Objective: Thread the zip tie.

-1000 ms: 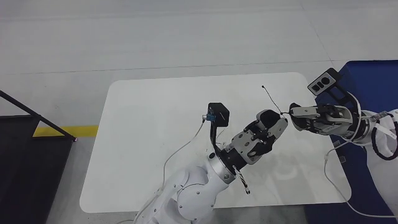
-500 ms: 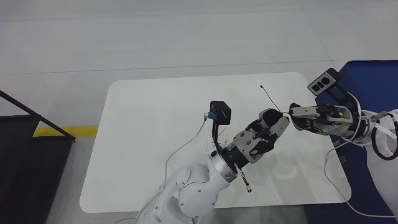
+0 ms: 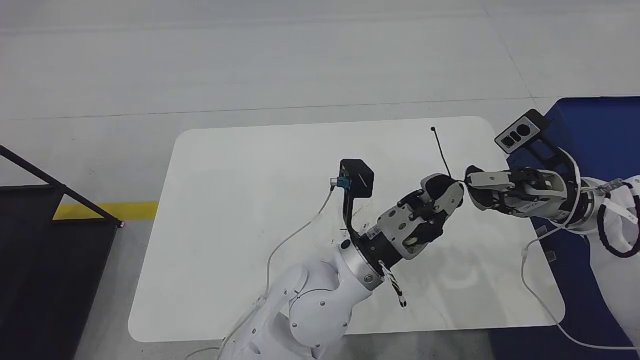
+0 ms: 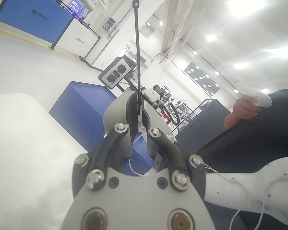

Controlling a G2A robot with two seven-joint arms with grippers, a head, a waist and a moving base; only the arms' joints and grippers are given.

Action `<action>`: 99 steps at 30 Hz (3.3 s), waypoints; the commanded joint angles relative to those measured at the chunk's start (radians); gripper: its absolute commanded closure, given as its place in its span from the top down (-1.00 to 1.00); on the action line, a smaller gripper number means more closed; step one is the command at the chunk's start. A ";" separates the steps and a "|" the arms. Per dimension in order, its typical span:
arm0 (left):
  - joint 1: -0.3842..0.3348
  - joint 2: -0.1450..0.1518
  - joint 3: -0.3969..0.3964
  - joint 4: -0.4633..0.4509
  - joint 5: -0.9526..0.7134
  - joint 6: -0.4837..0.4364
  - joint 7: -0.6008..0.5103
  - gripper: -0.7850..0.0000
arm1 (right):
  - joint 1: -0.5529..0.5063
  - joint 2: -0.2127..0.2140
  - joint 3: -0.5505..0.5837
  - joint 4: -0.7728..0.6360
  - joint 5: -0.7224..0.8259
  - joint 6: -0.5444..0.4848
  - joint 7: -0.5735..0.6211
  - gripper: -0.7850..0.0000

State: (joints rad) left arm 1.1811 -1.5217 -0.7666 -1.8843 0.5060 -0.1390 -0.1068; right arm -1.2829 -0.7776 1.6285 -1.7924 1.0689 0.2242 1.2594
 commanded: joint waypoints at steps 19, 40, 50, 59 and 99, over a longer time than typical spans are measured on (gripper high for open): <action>0.024 -0.004 -0.011 -0.007 0.013 -0.011 -0.013 -0.94 | 0.000 0.000 0.000 0.000 0.000 0.000 0.000 -1.00; 0.028 -0.012 -0.014 -0.013 0.019 -0.014 -0.022 -0.84 | 0.000 0.000 0.000 0.000 0.000 0.000 0.000 -1.00; 0.026 -0.016 -0.016 -0.006 0.018 -0.019 -0.022 -1.00 | 0.000 0.000 0.000 0.000 0.000 0.000 0.000 -1.00; 0.029 -0.018 -0.015 -0.004 0.033 -0.021 -0.024 -1.00 | -0.002 -0.001 -0.001 -0.002 0.003 0.000 -0.005 -1.00; 0.055 -0.019 -0.013 0.062 0.206 -0.020 -0.001 -1.00 | 0.015 -0.019 0.067 -0.034 0.144 0.109 -0.046 -1.00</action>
State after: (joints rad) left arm 1.2356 -1.5404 -0.7791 -1.8255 0.7045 -0.1597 -0.1098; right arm -1.2685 -0.7956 1.6955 -1.8278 1.2032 0.3265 1.2121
